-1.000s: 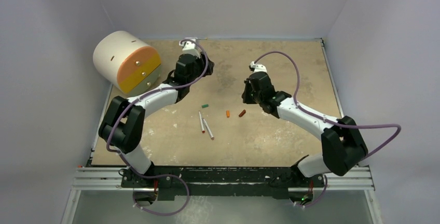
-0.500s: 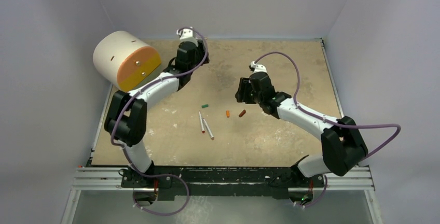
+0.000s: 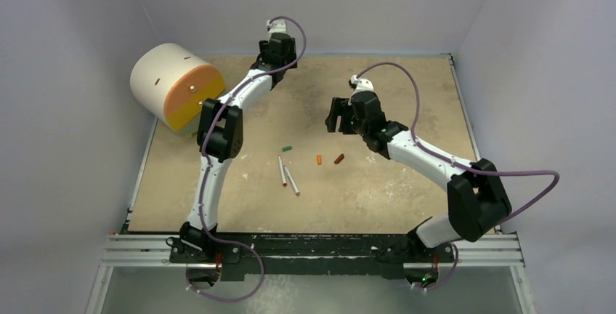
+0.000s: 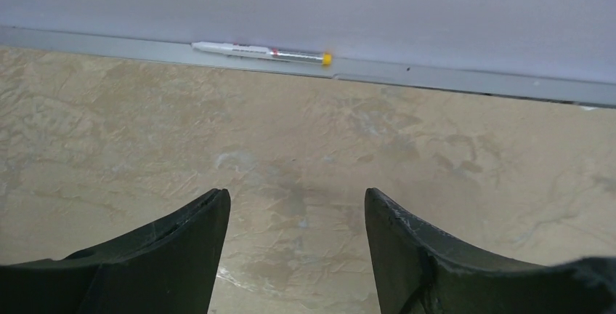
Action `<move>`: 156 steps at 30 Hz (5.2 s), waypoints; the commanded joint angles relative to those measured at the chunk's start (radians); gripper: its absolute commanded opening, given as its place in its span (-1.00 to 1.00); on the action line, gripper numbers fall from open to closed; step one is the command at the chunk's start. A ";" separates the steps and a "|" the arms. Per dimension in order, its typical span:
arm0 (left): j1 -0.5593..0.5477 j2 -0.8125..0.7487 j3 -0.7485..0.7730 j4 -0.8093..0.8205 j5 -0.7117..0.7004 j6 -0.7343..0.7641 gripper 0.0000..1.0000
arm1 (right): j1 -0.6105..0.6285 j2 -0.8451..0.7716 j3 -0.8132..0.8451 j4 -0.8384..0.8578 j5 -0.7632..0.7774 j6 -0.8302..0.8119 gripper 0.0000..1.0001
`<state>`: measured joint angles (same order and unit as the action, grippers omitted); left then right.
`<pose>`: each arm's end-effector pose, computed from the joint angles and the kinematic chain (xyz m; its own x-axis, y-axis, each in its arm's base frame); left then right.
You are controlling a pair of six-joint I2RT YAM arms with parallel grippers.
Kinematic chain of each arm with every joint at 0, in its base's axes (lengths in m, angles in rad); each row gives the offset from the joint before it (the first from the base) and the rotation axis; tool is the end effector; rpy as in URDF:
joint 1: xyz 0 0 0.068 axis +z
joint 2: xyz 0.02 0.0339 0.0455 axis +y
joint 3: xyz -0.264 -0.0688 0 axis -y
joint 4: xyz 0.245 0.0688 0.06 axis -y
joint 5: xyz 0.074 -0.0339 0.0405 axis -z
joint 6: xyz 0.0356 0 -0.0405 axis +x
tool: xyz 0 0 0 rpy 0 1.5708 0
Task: Insert the pens into the pen caps
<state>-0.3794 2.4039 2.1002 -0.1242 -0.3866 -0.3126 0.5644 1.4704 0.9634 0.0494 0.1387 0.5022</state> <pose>0.5293 -0.1966 0.2307 -0.3743 -0.1574 -0.9139 -0.0953 0.9868 -0.1309 0.2856 0.1750 0.2614 -0.5318 0.2276 -0.8157 -0.1928 0.9054 0.3783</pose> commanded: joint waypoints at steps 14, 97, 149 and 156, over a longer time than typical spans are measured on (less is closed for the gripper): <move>0.093 -0.208 -0.459 0.290 0.072 -0.120 0.31 | 0.000 0.043 0.089 0.128 -0.194 -0.138 0.41; -0.017 -1.029 -1.305 1.044 0.679 -0.663 0.22 | 0.241 -0.246 -0.107 0.089 -0.018 0.030 -1.00; -0.209 -0.845 -1.227 1.436 0.834 -0.788 -1.00 | 0.161 -0.434 -0.026 0.242 -0.118 -0.115 -0.16; -0.210 -0.841 -1.211 1.460 0.835 -0.815 -1.00 | 0.161 -0.439 -0.040 0.236 -0.113 -0.116 -0.45</move>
<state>-0.5846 1.5635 0.8429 1.2449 0.4599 -1.0927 0.7307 1.0534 0.9146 0.2424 0.0338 0.3946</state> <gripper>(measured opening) 0.090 0.343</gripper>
